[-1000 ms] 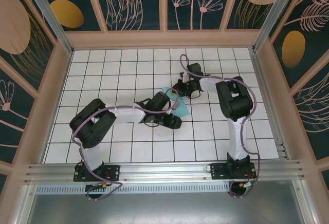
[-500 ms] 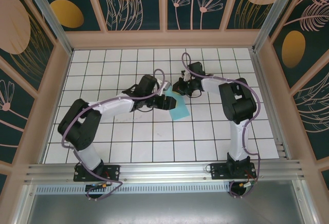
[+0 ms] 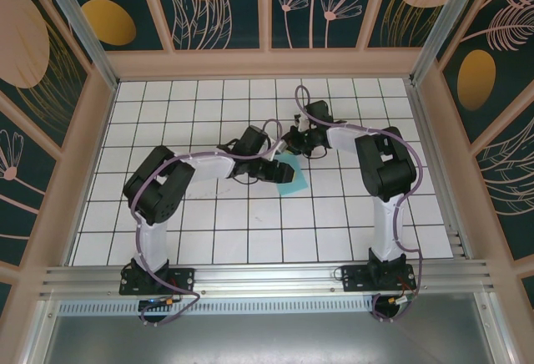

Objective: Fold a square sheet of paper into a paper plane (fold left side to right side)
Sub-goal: First fold the square sheet of paper in half at the center of the table, then hold the square sheet of paper at the center of the table.

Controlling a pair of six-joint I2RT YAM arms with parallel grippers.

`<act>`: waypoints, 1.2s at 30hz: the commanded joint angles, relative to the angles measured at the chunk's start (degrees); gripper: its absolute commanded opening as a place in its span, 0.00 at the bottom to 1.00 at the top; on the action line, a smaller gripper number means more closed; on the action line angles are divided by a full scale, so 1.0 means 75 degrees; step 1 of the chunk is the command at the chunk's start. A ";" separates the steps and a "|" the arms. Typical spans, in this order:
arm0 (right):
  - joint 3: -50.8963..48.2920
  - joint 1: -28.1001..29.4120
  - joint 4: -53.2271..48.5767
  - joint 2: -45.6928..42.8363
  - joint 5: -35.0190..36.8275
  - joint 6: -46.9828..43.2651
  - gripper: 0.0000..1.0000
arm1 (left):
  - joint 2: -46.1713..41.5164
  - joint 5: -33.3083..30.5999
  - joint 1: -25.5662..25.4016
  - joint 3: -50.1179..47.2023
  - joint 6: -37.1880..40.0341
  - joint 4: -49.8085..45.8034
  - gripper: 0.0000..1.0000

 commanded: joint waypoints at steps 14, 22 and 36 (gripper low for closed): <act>-0.0894 -0.0641 -0.0706 -0.2325 0.0318 -0.0497 0.14 | 0.0395 -0.0409 -0.0078 0.0071 0.0072 -0.0109 0.53; -0.3309 -0.0801 -0.0716 -0.3961 0.0173 -0.0515 0.02 | 0.0341 -0.0559 -0.0088 0.0115 0.0079 -0.0245 0.53; -0.3576 -0.0052 -0.0017 -0.2798 0.0210 -0.0101 0.00 | 0.0252 -0.0653 -0.0090 0.0115 0.0005 -0.0294 0.53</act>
